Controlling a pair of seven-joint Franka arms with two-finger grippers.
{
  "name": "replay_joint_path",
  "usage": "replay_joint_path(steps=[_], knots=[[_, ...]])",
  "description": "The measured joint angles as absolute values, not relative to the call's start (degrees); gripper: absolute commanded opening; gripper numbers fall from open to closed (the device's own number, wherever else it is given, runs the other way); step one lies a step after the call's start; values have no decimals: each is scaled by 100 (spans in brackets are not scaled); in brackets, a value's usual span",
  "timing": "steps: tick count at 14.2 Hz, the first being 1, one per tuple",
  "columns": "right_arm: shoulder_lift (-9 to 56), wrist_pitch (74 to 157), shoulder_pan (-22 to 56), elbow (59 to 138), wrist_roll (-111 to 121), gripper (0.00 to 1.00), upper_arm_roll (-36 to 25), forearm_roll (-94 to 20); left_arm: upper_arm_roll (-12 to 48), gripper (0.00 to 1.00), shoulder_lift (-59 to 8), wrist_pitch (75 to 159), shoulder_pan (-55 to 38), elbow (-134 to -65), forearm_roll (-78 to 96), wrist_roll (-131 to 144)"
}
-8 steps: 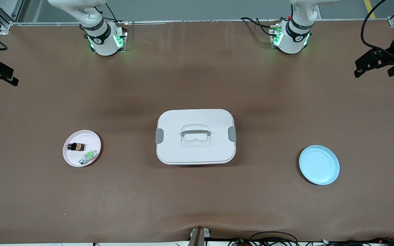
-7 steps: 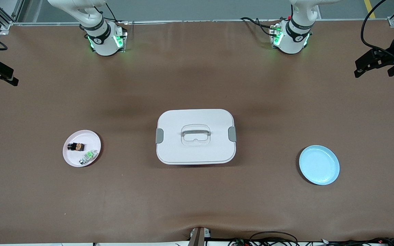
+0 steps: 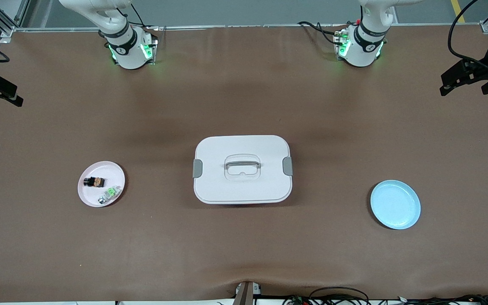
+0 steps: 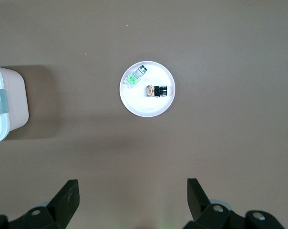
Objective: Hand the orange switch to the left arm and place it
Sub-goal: 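Move the right gripper over the pink plate toward the black switch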
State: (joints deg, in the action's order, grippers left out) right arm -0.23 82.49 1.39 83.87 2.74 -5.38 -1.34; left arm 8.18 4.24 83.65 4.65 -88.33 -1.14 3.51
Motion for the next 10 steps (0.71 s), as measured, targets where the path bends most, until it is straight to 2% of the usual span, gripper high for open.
replay_joint_path(steps=[10], knots=[[296,8213,107,8525,275,100,-563,-127,818,100,341,8365,549,-8833,-114,352]])
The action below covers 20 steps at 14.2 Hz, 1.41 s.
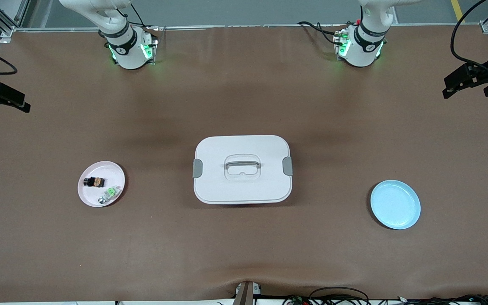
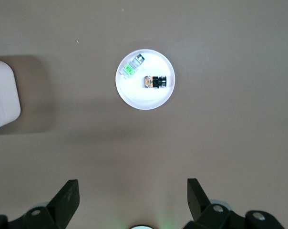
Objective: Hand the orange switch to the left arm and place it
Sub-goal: 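Move the right gripper over the pink plate toward the black switch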
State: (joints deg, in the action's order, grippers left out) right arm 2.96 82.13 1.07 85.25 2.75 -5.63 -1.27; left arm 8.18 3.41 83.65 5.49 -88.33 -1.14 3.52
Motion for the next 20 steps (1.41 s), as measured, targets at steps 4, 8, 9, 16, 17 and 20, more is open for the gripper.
replay_joint_path(steps=[4,8,9,16,17,20], knots=[[890,8246,-79,8542,278,100,-575,-122,819,100,341,8365,549,-8835,-114,351],[1017,8311,-121,8536,281,100,-564,-128,829,100,341,8347,549,-8856,-114,351],[1026,8386,-112,8539,281,100,-554,-131,836,100,339,8331,549,-8873,-114,351],[1185,9644,-100,9308,276,100,-525,-192,878,100,257,8561,521,-8890,-100,349],[1198,9892,-128,9519,276,100,-533,-195,878,100,230,8562,521,-8891,-100,349],[1240,10539,-190,10082,276,100,-543,-211,878,100,199,8562,525,-8892,-100,349]])
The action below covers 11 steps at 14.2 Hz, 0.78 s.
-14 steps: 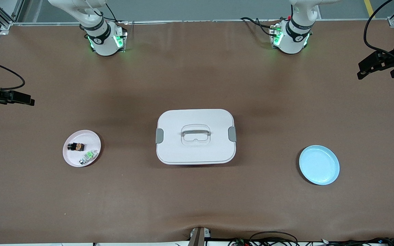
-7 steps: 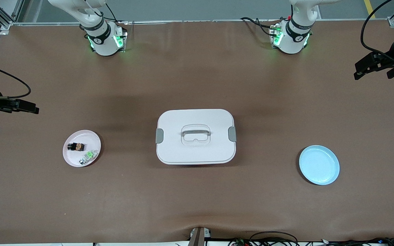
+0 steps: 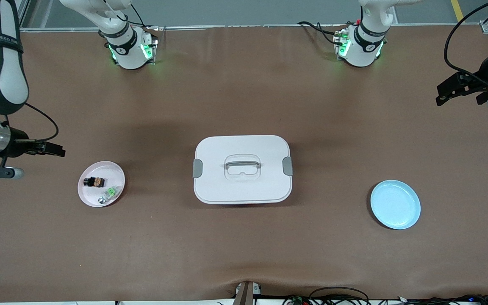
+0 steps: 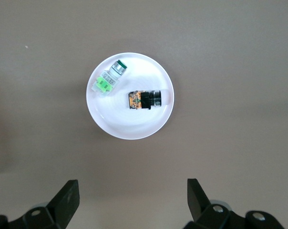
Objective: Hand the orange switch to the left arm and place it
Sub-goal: 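Move the right gripper over the pink plate toward the black switch, then lower the right gripper and grasp the black-and-orange switch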
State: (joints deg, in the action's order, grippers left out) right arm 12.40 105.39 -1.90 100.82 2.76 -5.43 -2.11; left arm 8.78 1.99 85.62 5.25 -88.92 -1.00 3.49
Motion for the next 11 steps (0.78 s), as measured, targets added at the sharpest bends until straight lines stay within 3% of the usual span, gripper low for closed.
replay_joint_path(steps=[11], knots=[[1890,12272,-213,10864,276,100,-545,-303,877,100,199,8556,531,-8900,-100,349]])
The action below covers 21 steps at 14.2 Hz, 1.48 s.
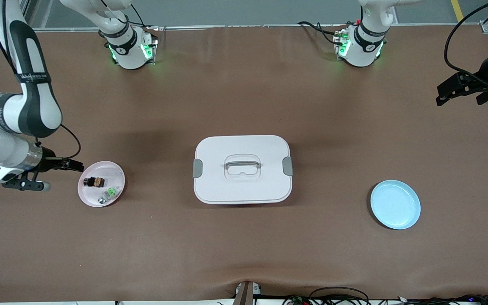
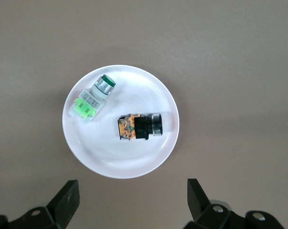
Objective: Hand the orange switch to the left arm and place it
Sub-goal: 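Lower the right gripper and grasp the black-and-orange switch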
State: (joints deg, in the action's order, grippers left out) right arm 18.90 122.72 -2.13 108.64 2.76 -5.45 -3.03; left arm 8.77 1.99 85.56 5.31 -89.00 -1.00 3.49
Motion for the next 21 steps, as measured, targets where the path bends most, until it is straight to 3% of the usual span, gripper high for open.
replay_joint_path(steps=[21], knots=[[3258,14151,-151,10945,276,100,-480,-375,877,100,200,8562,542,-8953,-100,349]])
